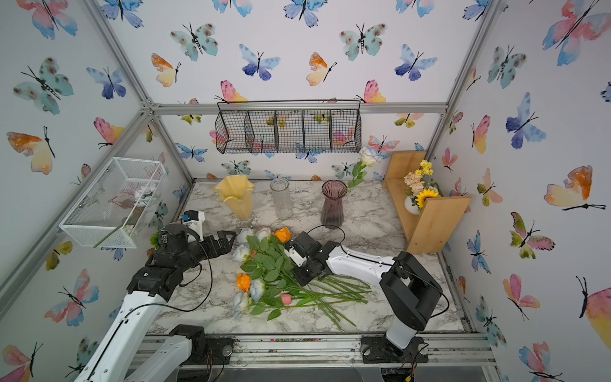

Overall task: Arrange the flowers in different vases according to their colors
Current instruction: Pick up the flower at the center of the board, then insert the flower into the vase.

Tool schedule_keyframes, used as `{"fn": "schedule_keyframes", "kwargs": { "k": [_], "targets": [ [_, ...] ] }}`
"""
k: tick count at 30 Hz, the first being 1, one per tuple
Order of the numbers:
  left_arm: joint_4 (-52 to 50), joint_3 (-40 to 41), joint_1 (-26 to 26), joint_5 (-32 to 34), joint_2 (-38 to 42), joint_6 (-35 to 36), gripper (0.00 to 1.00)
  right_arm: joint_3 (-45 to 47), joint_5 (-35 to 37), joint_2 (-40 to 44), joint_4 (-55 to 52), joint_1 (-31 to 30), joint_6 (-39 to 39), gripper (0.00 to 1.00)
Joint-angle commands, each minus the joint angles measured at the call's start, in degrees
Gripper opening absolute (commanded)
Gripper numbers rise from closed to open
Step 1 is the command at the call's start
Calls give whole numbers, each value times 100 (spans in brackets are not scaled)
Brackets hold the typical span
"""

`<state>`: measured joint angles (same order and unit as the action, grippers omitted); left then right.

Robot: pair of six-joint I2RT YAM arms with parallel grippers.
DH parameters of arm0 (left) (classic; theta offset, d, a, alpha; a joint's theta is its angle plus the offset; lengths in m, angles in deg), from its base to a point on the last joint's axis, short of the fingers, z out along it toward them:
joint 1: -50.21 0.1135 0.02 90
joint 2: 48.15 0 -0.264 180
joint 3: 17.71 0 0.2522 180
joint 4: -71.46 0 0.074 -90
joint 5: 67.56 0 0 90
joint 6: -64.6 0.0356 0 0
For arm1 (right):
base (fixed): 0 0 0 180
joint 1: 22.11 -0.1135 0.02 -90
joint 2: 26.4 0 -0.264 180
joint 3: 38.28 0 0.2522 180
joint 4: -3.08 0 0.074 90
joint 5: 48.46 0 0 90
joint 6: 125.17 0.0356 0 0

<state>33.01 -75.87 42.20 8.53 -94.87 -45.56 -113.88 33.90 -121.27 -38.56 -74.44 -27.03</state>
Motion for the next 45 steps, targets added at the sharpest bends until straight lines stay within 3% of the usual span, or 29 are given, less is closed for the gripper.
{"fn": "schedule_keyframes", "kwargs": {
  "k": [1, 8, 17, 25, 28, 33, 37, 45],
  "targets": [
    [17, 33, -40, 1, 93, 57, 100, -293, 490, 222, -430, -22, -444, 2],
    [17, 37, -42, 11, 110, 61, 100, -616, 875, 529, -548, -22, -765, 2],
    [17, 37, -41, 3, 110, 56, 99, -932, 1238, 1254, 257, 294, -710, 2],
    [17, 28, -37, 3, 102, 55, 99, -1374, 1460, 1802, 2438, 1161, -582, 2],
    [17, 29, -34, 12, 110, 48, 99, -1570, 1816, 1709, 3342, 1328, -811, 2],
    [17, 37, -36, 26, 127, 32, 99, -2053, 1747, 1263, 4239, 1849, -656, 2],
    [24, 28, -38, -42, 69, 39, 99, -1907, 1818, 991, 5231, 2050, -685, 2],
    [24, 28, -34, -68, 40, 48, 99, -1515, 1671, 452, 6209, 2445, -419, 2]
  ]
}}
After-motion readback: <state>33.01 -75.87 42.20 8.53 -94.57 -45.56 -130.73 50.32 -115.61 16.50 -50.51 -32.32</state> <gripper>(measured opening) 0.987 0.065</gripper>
